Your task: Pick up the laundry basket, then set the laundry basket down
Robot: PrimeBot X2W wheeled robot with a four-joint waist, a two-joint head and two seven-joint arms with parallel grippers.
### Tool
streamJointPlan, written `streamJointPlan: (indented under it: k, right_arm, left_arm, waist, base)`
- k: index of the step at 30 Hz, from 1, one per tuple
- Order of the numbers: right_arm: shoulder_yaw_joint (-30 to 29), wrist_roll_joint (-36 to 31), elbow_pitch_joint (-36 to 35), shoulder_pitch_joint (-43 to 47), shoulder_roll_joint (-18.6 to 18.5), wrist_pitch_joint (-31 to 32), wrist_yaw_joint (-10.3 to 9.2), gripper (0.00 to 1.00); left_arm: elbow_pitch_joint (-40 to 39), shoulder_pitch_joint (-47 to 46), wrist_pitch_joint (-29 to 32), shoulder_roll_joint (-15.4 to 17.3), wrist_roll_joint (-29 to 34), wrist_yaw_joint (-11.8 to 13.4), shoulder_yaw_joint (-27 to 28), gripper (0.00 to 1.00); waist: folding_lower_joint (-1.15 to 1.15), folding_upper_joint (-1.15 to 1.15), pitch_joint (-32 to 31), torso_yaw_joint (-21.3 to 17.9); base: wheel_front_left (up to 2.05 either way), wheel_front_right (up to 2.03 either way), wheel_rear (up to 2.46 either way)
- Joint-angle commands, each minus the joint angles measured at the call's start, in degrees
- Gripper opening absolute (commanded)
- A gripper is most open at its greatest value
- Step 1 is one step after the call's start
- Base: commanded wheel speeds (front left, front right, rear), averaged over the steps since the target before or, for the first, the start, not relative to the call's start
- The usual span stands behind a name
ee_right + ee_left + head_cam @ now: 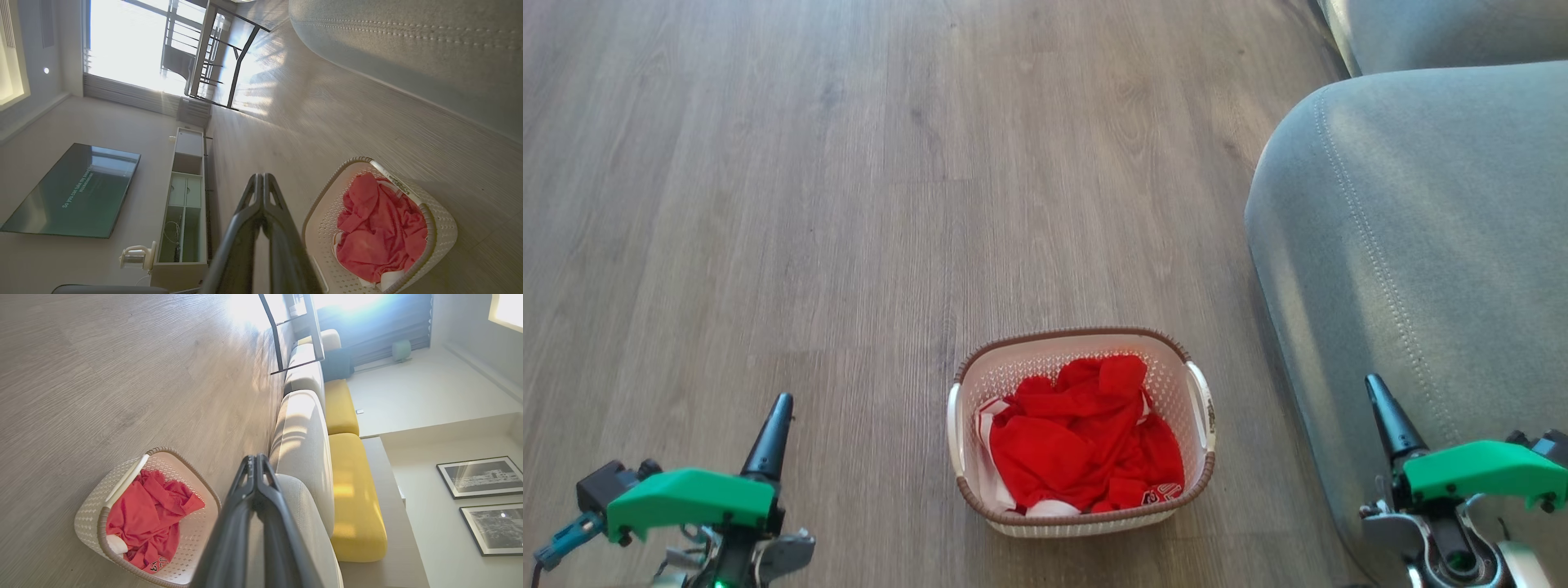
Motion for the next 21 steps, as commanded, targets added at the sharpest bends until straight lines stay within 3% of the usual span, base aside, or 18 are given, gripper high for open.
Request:
streamJointPlan:
  k: [1, 21]
  right_arm:
    - [0.64, 1.41, -1.59, -3.13, -1.01, 0.39, -0.07, 0.00]
    - [-0.59, 14.83, 0.17, -4.04, -1.01, 2.25, -0.13, 0.00]
  left_arm:
    - [-1.25, -3.82, 0.38, 0.03, -1.27, -0.54, 2.35, 0.00]
    - [2.04, -6.17, 2.46, -1.82, -12.68, -4.39, 6.42, 0.00]
  waist:
    - [0.00, 0.00, -0.02, 0.01]
    - [0.00, 0.00, -0.50, 0.29]
  base:
    - [0.00, 0.00, 0.00]
    - [0.00, 0.00, 0.00]
